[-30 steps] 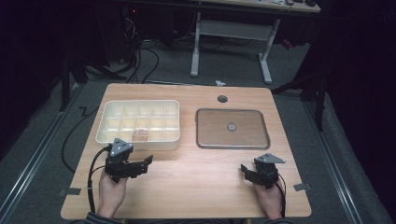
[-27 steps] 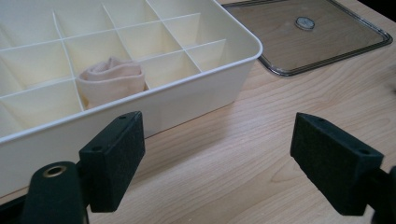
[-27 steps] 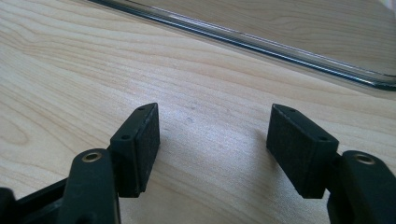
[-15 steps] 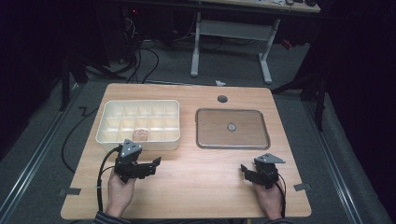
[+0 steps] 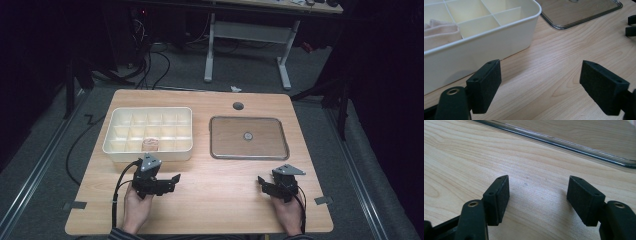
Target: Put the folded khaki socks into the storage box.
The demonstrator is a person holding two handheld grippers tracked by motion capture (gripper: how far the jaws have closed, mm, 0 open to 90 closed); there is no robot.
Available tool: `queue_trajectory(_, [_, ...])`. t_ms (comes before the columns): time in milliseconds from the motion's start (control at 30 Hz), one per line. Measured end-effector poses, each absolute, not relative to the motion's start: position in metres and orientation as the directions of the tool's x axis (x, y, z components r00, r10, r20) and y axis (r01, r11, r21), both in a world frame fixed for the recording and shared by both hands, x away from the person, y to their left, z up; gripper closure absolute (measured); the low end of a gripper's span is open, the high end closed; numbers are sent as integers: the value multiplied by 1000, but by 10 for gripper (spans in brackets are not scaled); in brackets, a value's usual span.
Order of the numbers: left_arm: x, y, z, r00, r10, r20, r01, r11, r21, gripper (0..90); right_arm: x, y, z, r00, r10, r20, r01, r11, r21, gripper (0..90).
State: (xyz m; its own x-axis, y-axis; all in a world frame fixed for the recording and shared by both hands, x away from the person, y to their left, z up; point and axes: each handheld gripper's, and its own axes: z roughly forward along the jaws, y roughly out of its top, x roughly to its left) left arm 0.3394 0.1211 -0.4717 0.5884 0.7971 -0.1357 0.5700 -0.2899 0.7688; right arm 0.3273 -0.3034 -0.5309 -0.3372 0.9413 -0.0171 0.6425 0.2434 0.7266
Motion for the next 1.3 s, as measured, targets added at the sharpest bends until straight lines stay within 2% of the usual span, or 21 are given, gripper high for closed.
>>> queue_trajectory(567, [346, 113, -489, 636, 748, -191, 594, -316, 740, 188, 327, -303, -531, -337, 941, -17, 643, 243, 726, 346])
queue_trajectory(833, [348, 109, -498, 672, 696, -255, 620, -340, 707, 221, 327, -303, -531, -337, 941, -17, 643, 243, 726, 346])
queue_trajectory(1300, [356, 112, -512, 623, 743, -246, 655, -323, 684, 231, 327, -303, -531, -337, 941, -17, 643, 243, 726, 346])
